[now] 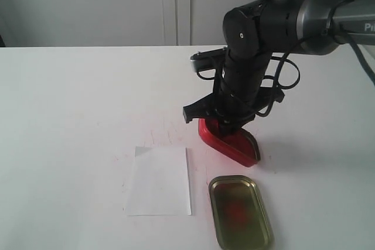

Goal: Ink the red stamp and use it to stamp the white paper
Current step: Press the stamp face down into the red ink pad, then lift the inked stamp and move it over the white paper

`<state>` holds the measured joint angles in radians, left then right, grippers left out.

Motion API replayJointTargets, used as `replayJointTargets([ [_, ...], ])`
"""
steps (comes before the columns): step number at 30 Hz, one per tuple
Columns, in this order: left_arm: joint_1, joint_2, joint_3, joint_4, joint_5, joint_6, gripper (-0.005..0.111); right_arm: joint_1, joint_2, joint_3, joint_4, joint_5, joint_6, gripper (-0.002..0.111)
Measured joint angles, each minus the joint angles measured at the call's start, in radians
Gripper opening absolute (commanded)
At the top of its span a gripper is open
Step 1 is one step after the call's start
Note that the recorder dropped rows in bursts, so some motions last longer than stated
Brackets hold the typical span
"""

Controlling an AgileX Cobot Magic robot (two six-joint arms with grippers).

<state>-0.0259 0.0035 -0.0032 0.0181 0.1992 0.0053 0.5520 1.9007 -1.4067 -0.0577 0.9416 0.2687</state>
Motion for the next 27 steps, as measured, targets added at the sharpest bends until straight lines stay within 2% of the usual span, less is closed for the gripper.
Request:
replayJointTargets([
  [27,0.000,0.000,0.000,0.000,0.000,0.000,0.000,0.000,0.003,0.000,0.000,-0.002,0.044,0.000],
])
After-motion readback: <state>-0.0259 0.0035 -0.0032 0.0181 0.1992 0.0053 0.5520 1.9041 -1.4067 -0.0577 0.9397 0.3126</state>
